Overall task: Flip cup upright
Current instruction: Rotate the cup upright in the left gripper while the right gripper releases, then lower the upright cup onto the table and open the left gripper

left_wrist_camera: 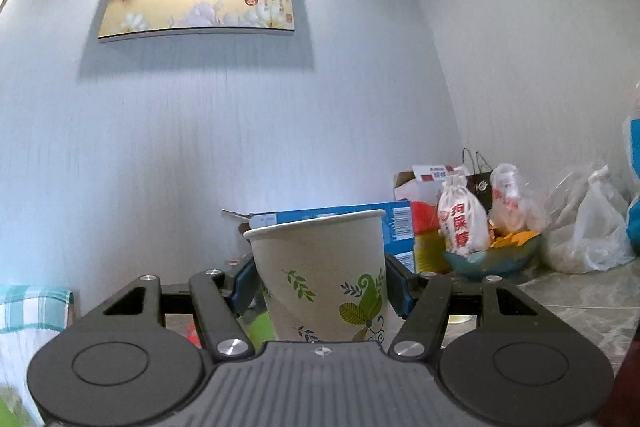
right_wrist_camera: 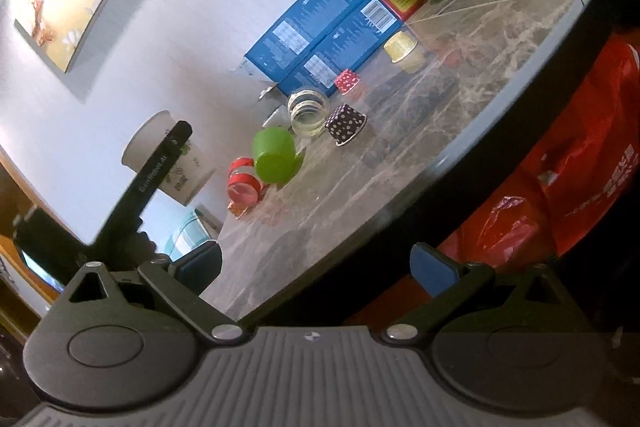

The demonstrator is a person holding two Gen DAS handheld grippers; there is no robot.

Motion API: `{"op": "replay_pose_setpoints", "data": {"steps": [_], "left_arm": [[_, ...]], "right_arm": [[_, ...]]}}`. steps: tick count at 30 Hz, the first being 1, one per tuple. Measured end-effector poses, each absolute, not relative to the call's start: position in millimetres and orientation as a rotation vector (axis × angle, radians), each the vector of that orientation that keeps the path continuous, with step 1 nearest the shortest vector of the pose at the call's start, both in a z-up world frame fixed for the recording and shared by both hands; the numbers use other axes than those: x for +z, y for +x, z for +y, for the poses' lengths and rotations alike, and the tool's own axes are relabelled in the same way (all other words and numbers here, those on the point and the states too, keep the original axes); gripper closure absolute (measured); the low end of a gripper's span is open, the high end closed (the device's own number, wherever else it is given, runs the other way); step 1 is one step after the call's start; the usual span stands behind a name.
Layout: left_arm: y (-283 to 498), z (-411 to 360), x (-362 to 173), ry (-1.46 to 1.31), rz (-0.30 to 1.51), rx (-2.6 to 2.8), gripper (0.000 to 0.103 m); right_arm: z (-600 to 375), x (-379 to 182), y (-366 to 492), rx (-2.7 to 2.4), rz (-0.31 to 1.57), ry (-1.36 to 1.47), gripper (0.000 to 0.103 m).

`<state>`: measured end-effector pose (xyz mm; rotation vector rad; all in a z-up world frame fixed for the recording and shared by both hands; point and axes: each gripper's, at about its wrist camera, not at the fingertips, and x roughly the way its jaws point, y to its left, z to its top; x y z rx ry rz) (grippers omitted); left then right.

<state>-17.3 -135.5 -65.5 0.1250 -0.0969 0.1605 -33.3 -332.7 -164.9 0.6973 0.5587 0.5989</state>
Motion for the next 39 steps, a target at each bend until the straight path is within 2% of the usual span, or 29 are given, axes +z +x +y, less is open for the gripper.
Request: {"op": "replay_pose_setpoints", "data": {"steps": [8, 17, 29, 30, 32, 34, 39], "left_arm": [[-17.5, -133.6, -97.9, 0.063, -0.02, 0.155, 0.036], [-30.4, -132.1, -129.2, 0.16, -0.038, 0.188, 0.036], [-30.4, -125.5, -135.2, 0.154, 0.008, 0.121, 0.033], [-30.3, -124.9, -135.3, 0.155, 0.015, 0.112, 0.031], [-30.3, -125.5, -135.4, 0.168, 0.034, 0.093, 0.011], [-31.6, -126.4, -136.6, 0.183, 0.045, 0.073, 0.003], [-45.2, -113.7, -136.2, 0.148, 0.095, 0.019, 0.002]], "right_arm": [[-329.4, -179.5, -40.9, 0.633, 0.536, 0.714, 0.001], [-313.4, -190.2, -44.0, 0.653, 0.563, 0.691, 0.001], [-299.4, -186.8, -48.1, 0.649, 0.566, 0.647, 0.001], [-298.9, -186.6, -46.8, 0.647, 0.568, 0.646, 0.001], [-297.7, -185.5, -47.8, 0.645, 0.569, 0.642, 0.001], [-297.0, -183.8, -48.7, 0.643, 0.566, 0.633, 0.001], [-294.2, -176.5, -52.7, 0.633, 0.538, 0.605, 0.001]]}}
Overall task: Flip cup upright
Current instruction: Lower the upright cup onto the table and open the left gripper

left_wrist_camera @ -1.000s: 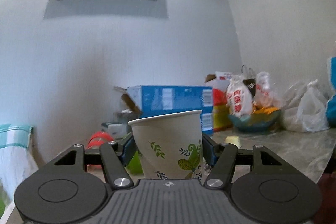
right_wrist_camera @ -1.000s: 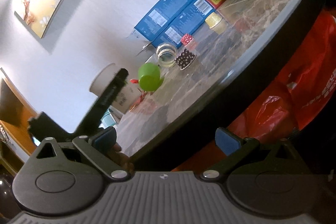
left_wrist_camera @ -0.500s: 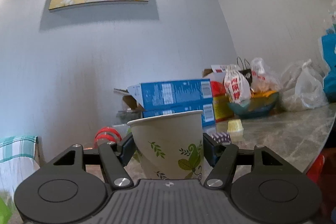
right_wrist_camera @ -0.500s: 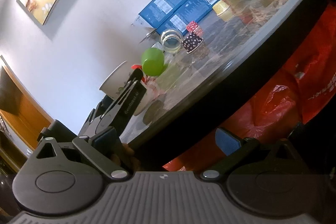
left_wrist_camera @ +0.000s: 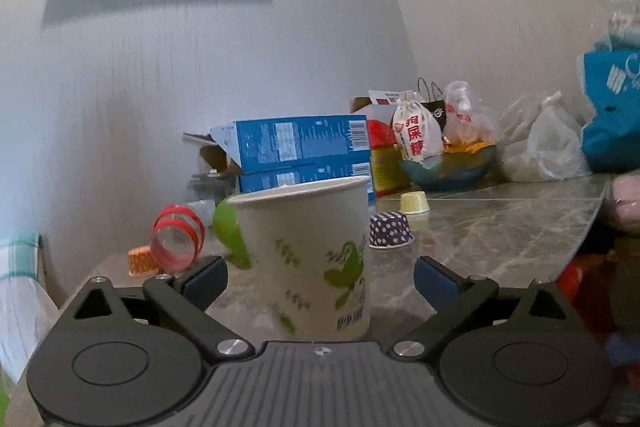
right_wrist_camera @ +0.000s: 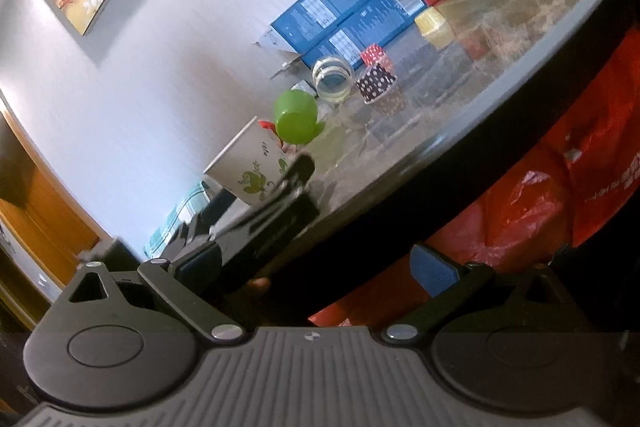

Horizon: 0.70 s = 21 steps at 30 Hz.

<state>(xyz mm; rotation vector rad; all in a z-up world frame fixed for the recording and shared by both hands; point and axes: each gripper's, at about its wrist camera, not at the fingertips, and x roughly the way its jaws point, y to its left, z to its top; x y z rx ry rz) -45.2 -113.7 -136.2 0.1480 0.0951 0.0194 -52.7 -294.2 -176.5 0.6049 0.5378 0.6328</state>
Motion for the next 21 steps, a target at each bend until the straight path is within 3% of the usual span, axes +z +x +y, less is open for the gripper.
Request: {"op": "replay_pose_setpoints", "data": {"steps": [5, 16, 21], "left_arm": [[-91.5, -87.0, -124.7, 0.141, 0.127, -0.031, 0.002], [-135.9, -53.5, -3.2, 0.103, 0.27, 0.021, 0.0], [-131.9, -45.0, 6.8, 0.03, 0.396, -0.053, 0.0]], "right_arm": [[-291.2, -152.5, -65.4, 0.593, 0.442, 0.496, 0.001], [-259.8, -55.5, -119.5, 0.42, 0.164, 0.104, 0.001], [-248.3, -36.8, -120.7, 0.405, 0.218, 0.048, 0.001]]}}
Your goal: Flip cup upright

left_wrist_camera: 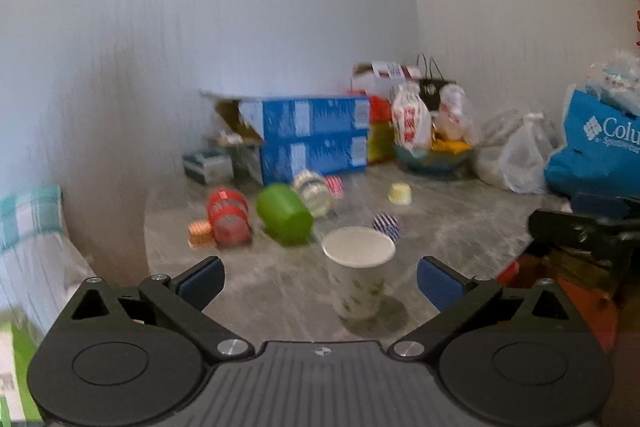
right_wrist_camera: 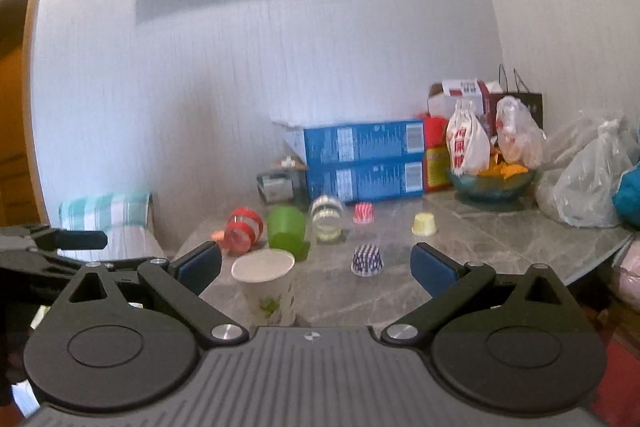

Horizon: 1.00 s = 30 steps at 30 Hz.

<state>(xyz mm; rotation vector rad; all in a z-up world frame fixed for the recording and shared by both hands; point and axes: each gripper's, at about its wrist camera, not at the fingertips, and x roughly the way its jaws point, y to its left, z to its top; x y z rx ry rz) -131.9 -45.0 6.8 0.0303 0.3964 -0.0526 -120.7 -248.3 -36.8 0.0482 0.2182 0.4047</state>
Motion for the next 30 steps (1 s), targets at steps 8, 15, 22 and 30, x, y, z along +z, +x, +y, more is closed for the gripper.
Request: {"op": "replay_pose_setpoints", "data": {"steps": [8, 15, 22, 30], "left_arm": [[-133.3, -48.7, 4.4, 0.014, 0.437, -0.057, 0.0], [-127.3, -48.2, 8.8, 0.017, 0.477, -0.043, 0.0], [-124.2, -48.7, 10.1, 0.007, 0.497, -0.045, 0.0], [-124.0, -46.3, 11.5, -0.012, 0.5, -0.044, 0.0]], "right_arm": [[-238.9, -45.6, -123.6, 0.4, 0.311, 0.035, 0.001], [-243.6, -46.0, -122.5, 0.379, 0.347, 0.061, 0.001], [-245.7, -42.5, -122.8, 0.383, 0.359, 0.059, 0.001], [-247.8, -39.5, -123.3, 0.393, 0.357, 0.053, 0.001]]}}
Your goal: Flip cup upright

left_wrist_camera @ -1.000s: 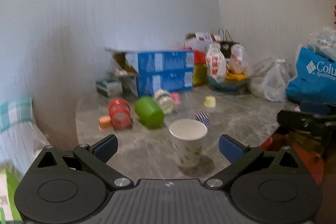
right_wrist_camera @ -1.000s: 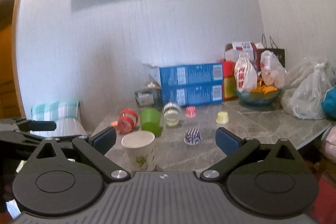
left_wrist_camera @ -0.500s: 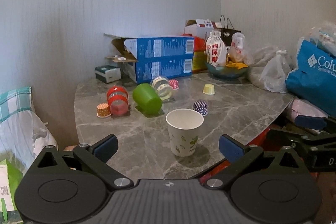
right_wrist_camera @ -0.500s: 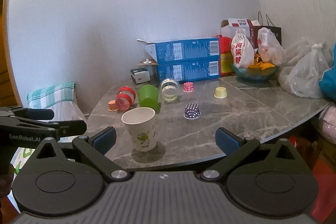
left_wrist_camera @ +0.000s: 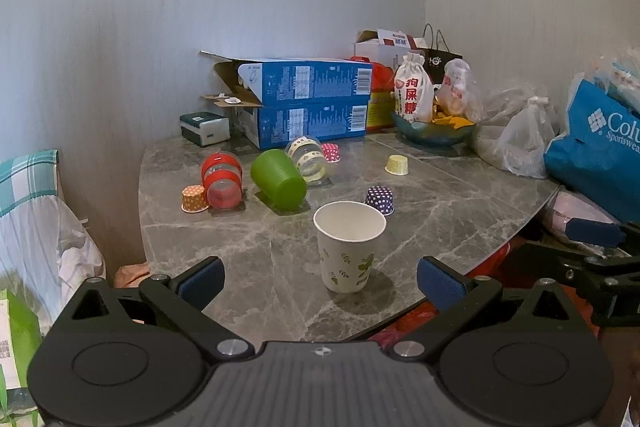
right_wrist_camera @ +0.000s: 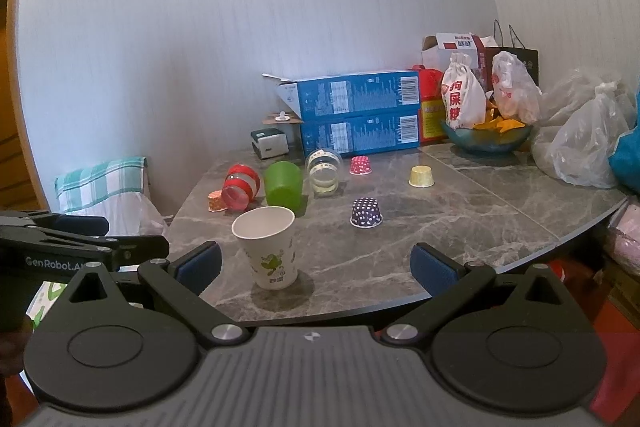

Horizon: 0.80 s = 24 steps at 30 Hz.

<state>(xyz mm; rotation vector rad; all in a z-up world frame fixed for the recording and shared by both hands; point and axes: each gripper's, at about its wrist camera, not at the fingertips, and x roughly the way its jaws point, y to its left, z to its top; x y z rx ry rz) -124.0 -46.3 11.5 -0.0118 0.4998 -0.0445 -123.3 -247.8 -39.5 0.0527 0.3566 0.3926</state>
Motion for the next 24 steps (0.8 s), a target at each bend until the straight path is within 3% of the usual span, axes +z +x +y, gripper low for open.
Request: {"op": "replay_pose_setpoints", "data": {"steps": [24], "left_arm": [[-120.2, -45.0, 8.0, -0.043, 0.519, -0.048, 0.0]], "right_arm": [[-251.7, -38.3, -123.4, 0.419, 0.358, 0.073, 0.001]]}}
